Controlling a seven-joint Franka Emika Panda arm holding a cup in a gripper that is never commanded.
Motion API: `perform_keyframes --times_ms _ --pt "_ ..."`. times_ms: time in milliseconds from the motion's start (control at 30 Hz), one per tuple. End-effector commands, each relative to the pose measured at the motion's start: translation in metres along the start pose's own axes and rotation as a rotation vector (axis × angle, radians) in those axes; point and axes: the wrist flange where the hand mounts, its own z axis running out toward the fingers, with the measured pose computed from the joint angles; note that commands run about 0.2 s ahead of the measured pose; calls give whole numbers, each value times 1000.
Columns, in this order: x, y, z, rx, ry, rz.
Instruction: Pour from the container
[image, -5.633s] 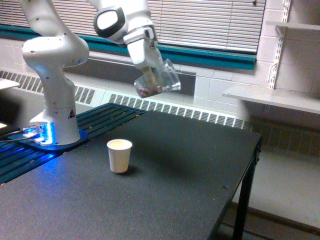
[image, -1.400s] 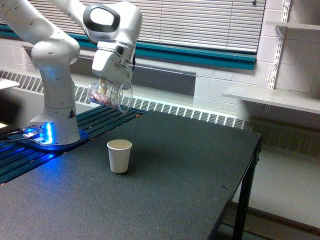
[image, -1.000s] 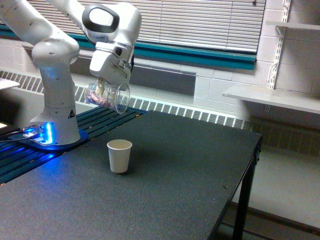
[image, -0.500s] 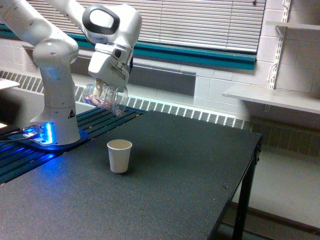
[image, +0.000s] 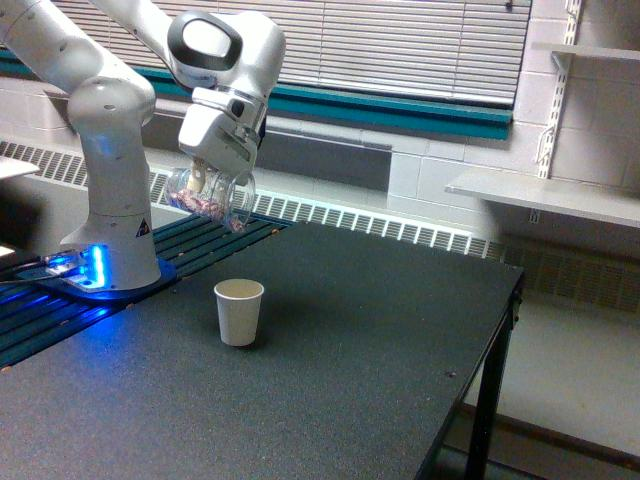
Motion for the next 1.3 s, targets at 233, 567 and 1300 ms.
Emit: perform_keyframes --times_ms 233,567,1300 --pt "-13 -2 7 -28 3 -33" --pt "-11 4 11 -49 -4 -28" --pt "-13 11 13 -80 -21 -24"
